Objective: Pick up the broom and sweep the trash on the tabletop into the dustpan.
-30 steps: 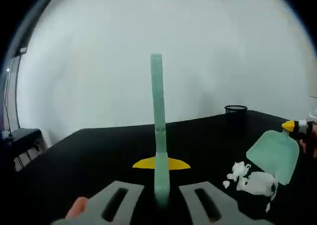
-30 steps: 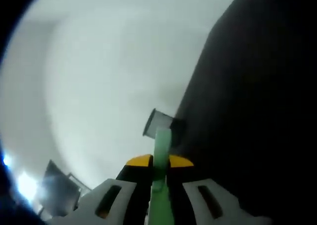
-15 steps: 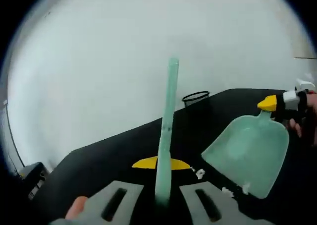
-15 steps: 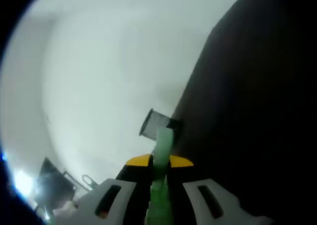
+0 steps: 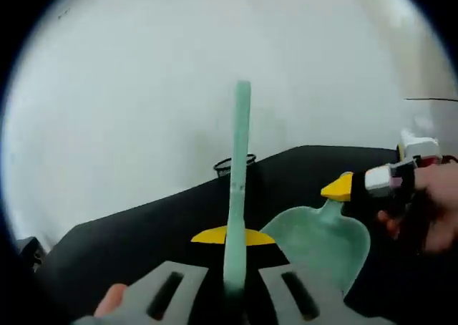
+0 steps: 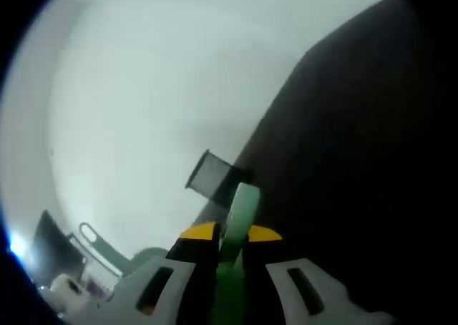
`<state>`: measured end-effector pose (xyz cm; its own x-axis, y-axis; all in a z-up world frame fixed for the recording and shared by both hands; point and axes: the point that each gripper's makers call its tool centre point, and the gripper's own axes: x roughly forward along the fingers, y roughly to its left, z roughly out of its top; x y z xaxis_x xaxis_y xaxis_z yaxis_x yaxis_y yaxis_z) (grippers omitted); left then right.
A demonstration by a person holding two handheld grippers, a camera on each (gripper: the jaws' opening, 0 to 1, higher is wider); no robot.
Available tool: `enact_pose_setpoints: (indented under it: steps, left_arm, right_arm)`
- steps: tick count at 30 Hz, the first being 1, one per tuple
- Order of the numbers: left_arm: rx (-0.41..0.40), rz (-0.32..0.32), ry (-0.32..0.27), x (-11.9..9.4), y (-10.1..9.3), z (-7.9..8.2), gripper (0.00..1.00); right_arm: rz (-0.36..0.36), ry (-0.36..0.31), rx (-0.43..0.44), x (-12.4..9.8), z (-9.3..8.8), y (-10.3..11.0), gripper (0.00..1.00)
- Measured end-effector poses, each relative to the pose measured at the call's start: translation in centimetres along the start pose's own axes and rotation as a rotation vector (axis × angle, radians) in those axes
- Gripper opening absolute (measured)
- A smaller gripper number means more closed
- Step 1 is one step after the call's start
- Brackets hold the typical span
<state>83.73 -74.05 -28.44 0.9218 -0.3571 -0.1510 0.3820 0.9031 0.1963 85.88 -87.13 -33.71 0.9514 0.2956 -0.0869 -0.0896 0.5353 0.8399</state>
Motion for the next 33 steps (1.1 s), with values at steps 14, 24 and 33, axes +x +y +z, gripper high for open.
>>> enact_pose_setpoints:
  steps: [14, 24, 33]
  left_arm:
    - [-0.124, 0.082, -0.115, -4.8, 9.0, 2.6, 0.00]
    - [-0.161, 0.120, 0.026, -3.0, 6.7, -2.3, 0.00]
    - [-0.114, 0.093, 0.024, -0.4, 3.3, -1.4, 0.01]
  right_arm:
    - [0.030, -0.007, 0.023, -0.1, 0.0, 0.2, 0.15]
    - [0.031, -0.019, 0.014, -0.1, 0.0, 0.5, 0.15]
    - [0.030, -0.020, 0.015, 0.2, 0.1, 0.5, 0.15]
